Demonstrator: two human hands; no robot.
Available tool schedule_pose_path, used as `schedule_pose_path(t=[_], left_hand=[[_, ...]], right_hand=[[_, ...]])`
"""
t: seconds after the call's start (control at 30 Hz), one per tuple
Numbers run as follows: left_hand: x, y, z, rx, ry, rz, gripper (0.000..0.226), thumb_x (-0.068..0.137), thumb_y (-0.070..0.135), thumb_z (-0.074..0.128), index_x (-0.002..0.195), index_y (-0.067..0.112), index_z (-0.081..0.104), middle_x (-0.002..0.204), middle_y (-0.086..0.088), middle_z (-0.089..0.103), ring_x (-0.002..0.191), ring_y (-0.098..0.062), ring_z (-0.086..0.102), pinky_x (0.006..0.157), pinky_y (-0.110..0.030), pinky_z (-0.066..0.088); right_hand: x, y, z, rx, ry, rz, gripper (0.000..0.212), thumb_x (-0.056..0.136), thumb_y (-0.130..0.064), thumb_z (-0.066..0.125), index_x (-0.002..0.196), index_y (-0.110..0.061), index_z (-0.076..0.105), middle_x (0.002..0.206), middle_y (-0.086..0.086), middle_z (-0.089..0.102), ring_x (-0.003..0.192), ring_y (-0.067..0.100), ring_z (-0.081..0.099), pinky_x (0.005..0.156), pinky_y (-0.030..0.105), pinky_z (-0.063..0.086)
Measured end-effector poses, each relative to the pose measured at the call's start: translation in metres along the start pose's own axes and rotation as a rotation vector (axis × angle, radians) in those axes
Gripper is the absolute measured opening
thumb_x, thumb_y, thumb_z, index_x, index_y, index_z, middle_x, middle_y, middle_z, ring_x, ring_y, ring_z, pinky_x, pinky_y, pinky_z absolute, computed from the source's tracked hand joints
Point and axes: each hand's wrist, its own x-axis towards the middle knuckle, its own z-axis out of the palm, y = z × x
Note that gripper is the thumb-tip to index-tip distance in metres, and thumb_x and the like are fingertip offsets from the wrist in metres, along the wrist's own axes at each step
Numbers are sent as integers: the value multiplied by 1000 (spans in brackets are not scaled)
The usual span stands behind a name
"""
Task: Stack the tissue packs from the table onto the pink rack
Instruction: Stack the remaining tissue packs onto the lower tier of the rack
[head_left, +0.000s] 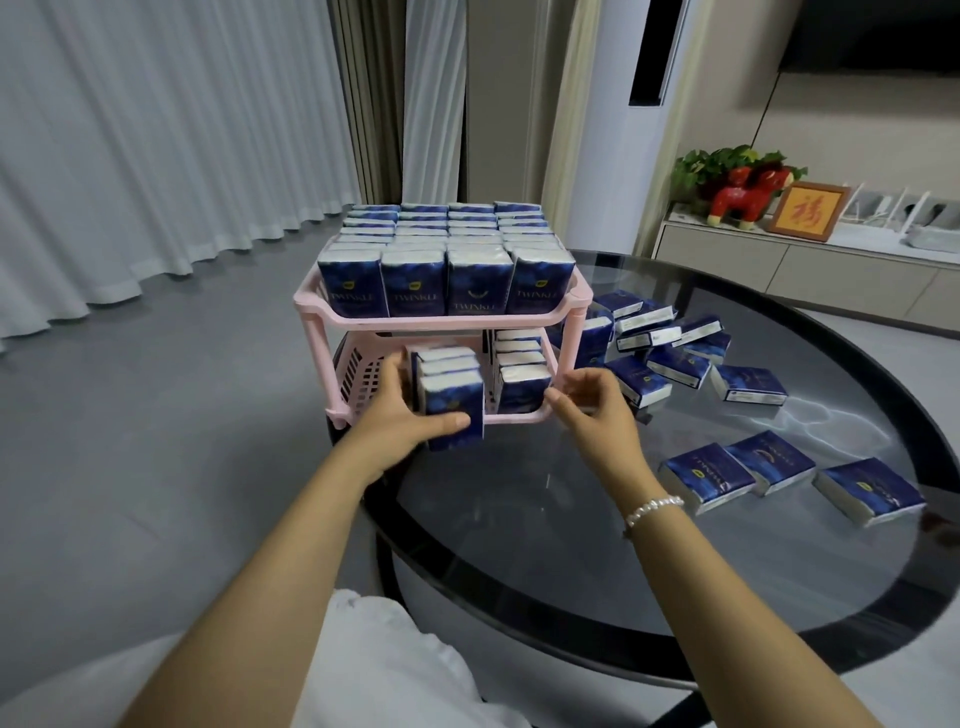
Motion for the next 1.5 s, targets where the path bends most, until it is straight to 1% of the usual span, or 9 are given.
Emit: schedule_pose_path(t=[0.07, 0.13, 0.23, 0.3, 0.43, 0.67, 1.0, 1.13, 1.5], left_hand=[[16, 0, -5, 55, 35, -36, 110, 40, 44, 89, 131, 23, 31, 128, 5, 55, 117, -16, 56, 104, -44, 44], [34, -3, -6, 103, 41, -53, 107, 47, 40, 90, 135, 19, 33, 127, 5, 57, 117, -15, 56, 104, -39, 43], [56, -4, 0, 219, 33, -48, 87, 65, 32, 85, 138, 18, 38, 131, 2, 55, 117, -17, 54, 97, -28, 41], [69, -5, 4, 284, 20, -73, 94, 68, 35, 83, 143, 18, 28, 139, 0, 49, 121, -20, 50, 98, -29, 40], [89, -11, 8, 307, -34, -96, 110, 58, 45, 85, 144, 22, 20, 145, -2, 44, 128, -24, 47, 105, -41, 42], [103, -14, 10, 378, -28, -40, 94, 73, 36, 79, 147, 20, 23, 153, -1, 26, 136, -22, 35, 112, -38, 34], [102, -8, 20, 371, -17, -4, 74, 81, 30, 72, 141, 17, 31, 145, -3, 40, 130, -23, 43, 108, -37, 37], [96, -7, 24, 367, -36, 16, 67, 82, 23, 72, 137, 18, 34, 134, -1, 53, 119, -21, 51, 88, -25, 38], [97, -5, 35, 429, 60, 63, 59, 83, 18, 69, 135, 15, 41, 136, -5, 53, 124, -26, 49, 91, -25, 34]], right_hand=[[7, 6, 11, -56, 115, -34, 24, 86, -20, 65, 101, -15, 47, 110, 11, 57, 93, 17, 55, 80, 23, 48], [13, 11, 19, -55, 178, -65, 24, 89, -19, 61, 108, -13, 48, 113, 9, 54, 96, 16, 53, 75, 14, 42], [18, 23, 29, -159, 194, -118, 23, 93, -19, 54, 114, -12, 56, 107, 3, 57, 104, 23, 52, 82, 24, 44], [18, 31, 32, -184, 209, -124, 20, 94, -20, 52, 111, -15, 59, 104, -1, 58, 104, 26, 52, 85, 35, 45], [20, 35, 32, -156, 223, -122, 20, 93, -18, 53, 111, -17, 60, 105, -3, 59, 107, 24, 52, 91, 38, 45], [23, 39, 33, -156, 230, -114, 20, 92, -19, 53, 112, -18, 60, 109, -2, 60, 107, 24, 52, 92, 43, 46], [24, 41, 34, -143, 224, -98, 22, 93, -22, 52, 114, -21, 59, 114, -6, 60, 109, 22, 51, 93, 46, 47], [24, 41, 34, -136, 222, -93, 22, 93, -21, 51, 114, -21, 59, 115, -5, 60, 110, 23, 50, 94, 46, 46], [24, 41, 33, -127, 210, -95, 22, 94, -22, 51, 114, -21, 59, 117, -5, 60, 112, 21, 50, 97, 44, 44]])
